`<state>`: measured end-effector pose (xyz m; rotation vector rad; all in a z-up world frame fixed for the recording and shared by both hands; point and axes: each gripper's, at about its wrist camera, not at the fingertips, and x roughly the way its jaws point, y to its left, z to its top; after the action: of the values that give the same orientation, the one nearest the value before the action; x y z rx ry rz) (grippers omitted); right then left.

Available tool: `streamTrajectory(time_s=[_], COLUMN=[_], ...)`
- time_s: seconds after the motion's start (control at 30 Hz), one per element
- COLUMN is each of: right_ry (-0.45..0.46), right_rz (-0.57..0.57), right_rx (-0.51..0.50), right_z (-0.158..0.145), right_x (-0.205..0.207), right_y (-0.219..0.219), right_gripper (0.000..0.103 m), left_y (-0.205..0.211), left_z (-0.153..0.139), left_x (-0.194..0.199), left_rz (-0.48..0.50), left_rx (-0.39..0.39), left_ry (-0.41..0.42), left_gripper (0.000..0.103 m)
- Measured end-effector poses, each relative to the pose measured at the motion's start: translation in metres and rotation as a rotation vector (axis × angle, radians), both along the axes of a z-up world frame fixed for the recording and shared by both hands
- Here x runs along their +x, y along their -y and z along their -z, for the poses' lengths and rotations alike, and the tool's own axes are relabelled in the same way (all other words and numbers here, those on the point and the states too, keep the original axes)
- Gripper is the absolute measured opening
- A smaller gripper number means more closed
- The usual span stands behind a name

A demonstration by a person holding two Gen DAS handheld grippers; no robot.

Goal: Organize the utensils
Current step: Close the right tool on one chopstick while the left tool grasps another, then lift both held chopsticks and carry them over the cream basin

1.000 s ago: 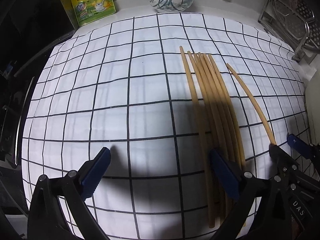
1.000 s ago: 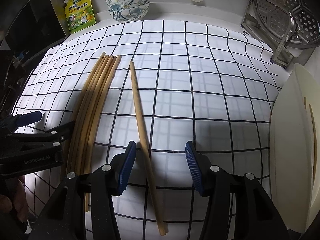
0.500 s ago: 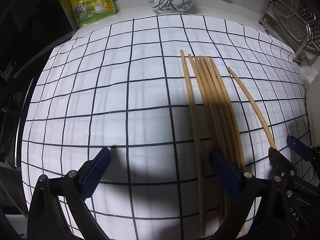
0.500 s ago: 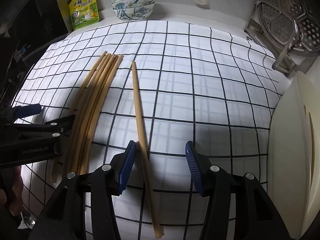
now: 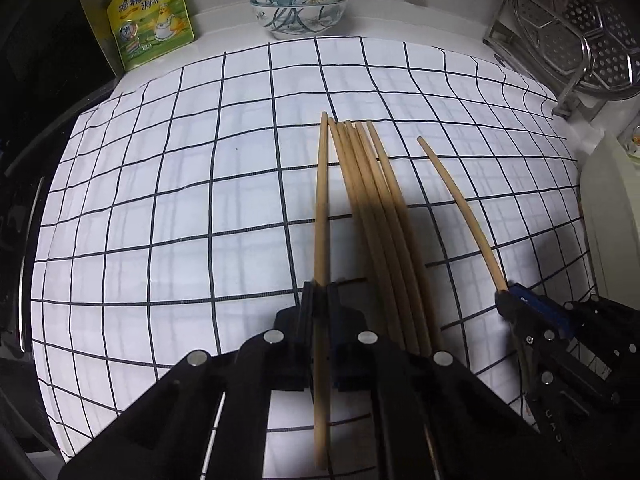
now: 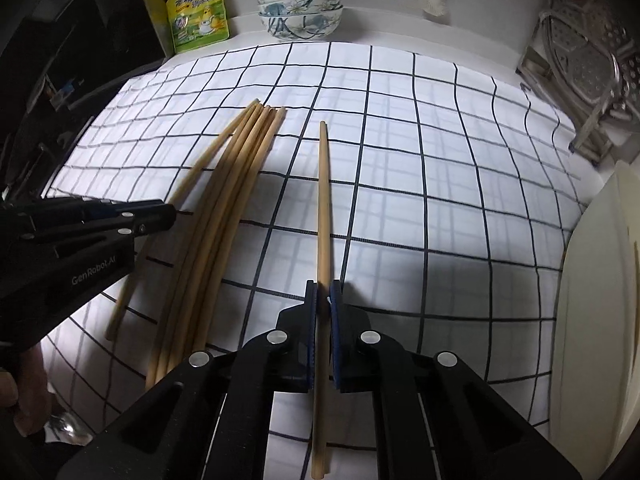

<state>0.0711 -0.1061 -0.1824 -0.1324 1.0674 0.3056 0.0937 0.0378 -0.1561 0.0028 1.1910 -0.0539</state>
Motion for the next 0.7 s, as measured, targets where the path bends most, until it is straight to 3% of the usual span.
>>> streamTrajectory(time_s=[0.37,0.7], right_ry=[0.017,0.141], right_rz=[0.076,0.146], right_rx=[0.142,0.160], right_z=[-0.039,-0.101], right_x=[-0.002,-0.010], right_y=[0.024,0.077], right_gripper=[0.006,0.006], left_y=[-0.001,0.065], left_z=[-0.040,-0.100], left_x=[-0.009,0.000], left_rz=[0.015,0.136], left_rx=[-0.003,-0.055], left_ry=[0.036,0.141], left_gripper=[0.007,0.007])
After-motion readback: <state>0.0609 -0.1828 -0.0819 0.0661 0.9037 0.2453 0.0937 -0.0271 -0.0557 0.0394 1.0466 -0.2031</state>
